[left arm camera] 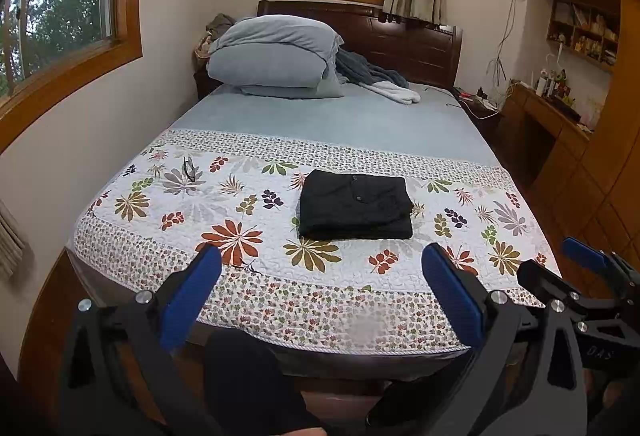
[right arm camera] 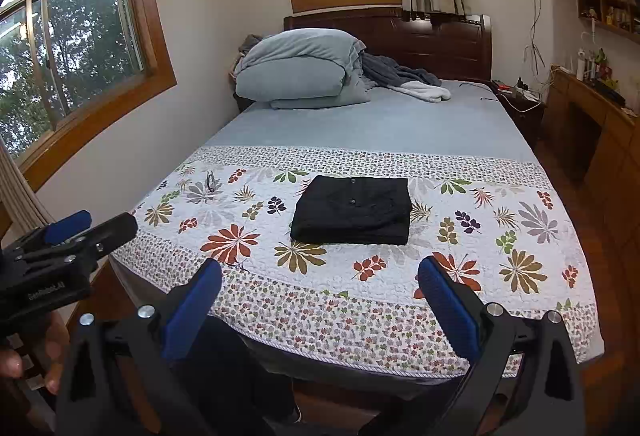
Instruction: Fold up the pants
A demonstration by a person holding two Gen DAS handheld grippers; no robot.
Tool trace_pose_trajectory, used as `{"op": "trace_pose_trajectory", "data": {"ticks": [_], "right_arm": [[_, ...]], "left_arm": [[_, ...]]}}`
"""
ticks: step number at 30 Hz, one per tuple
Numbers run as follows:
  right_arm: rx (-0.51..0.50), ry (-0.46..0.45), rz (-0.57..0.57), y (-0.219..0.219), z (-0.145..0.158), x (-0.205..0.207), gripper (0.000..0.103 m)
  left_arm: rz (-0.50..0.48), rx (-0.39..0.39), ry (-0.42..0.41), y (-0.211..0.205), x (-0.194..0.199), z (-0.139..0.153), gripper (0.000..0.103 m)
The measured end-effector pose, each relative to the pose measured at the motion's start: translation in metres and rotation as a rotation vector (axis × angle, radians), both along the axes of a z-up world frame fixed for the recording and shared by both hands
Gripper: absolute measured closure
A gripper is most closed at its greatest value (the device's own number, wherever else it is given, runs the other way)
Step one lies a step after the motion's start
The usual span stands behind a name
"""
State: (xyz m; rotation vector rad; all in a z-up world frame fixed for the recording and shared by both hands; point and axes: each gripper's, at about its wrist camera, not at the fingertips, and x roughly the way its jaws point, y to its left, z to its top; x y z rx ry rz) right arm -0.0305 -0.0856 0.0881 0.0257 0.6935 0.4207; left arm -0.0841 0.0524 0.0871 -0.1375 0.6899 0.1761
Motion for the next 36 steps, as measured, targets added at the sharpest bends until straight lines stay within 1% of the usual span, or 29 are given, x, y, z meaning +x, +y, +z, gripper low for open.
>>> {"op": "trace_pose_trajectory", "data": {"ticks": [9, 20, 36], "right_arm": [[0.003, 0.012, 0.004, 0.002, -0.005, 0.005, 0.004], [0.003, 0.026, 0.0, 0.002, -0.009, 0.008, 0.004], [0.003, 0.029, -0.011, 0.002, -0.012, 0.012, 0.004]], "left_arm": [[-0.004, 0.027, 0.008, -0.007, 0.009, -0.004, 0.003], [-0.02, 0.005, 0.006, -0.008, 0.012, -0.009, 0.003], [-0.006, 0.009, -0.015, -0.006, 0.011, -0.012, 0.003]]}}
